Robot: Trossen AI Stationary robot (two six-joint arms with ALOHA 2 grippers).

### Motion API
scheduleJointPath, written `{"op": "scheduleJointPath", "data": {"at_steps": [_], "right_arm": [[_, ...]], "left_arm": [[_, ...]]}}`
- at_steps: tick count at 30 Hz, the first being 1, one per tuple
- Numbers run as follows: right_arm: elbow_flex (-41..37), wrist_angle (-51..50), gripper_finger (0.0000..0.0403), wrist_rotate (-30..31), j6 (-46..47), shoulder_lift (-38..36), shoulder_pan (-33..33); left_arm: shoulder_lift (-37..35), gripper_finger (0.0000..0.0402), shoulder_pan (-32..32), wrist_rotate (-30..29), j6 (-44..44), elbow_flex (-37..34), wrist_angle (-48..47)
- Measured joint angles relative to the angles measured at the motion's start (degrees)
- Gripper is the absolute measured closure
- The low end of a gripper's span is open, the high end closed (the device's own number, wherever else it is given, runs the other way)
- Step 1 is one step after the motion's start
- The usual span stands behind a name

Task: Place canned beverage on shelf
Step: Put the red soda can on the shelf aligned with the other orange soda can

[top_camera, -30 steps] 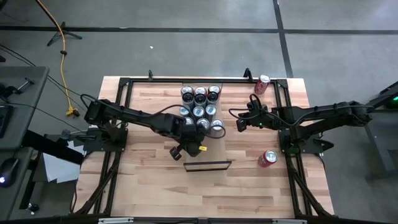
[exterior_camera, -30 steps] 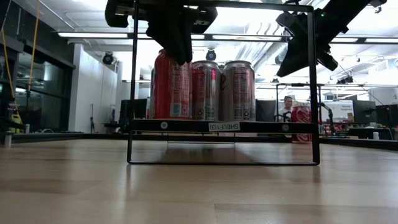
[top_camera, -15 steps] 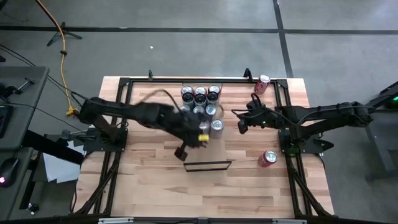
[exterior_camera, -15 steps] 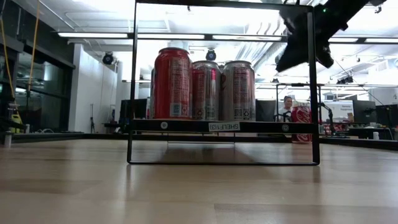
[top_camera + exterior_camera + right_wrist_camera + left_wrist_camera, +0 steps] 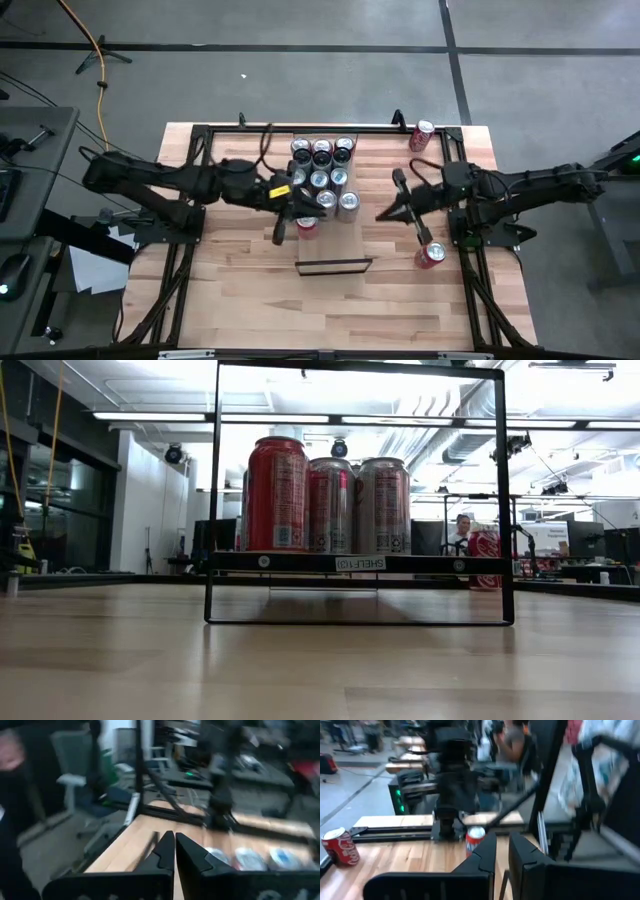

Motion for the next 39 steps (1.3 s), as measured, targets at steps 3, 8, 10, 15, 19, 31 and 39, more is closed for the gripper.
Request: {"op": "scheduleJointPath", "data": {"at_steps": [3,8,10,15,19,31,39], "right_arm": [[0.00,-0.44,0.0403,-0.88,-7.71,0.22,2.27],[0.00,-0.73,0.0403,-0.88,-12.07,0.24,4.19],[0.00,-0.82,0.0403,-0.88,-12.11,0.24,4.32],[-0.01,-0.88,0.0403,-0.68,-12.13,0.24,3.94],[0.00,-0.99,0.0403,-0.53,-12.13,0.24,3.93],[0.00,-2.80,0.0403,-0.45,-11.61,0.22,3.93],[0.00,-2.76,0.0403,-0.35,-10.53,0.22,3.93]], "left_arm": [[-1.69,0.0401,-0.91,-2.31,-3.74,-6.38,8.32],[-1.81,0.0401,-2.12,-3.07,-5.65,-9.96,12.58],[-1.48,0.0401,-2.40,-3.09,-4.36,-9.95,12.90],[-1.46,0.0401,-2.62,-3.14,12.03,-9.95,12.84],[-1.46,0.0401,-2.69,-3.14,28.26,-9.77,12.85],[-1.46,0.0401,-3.66,-15.02,54.51,-9.73,15.54],[-1.46,0.0401,-4.24,-16.24,55.49,-9.71,15.81]]}}
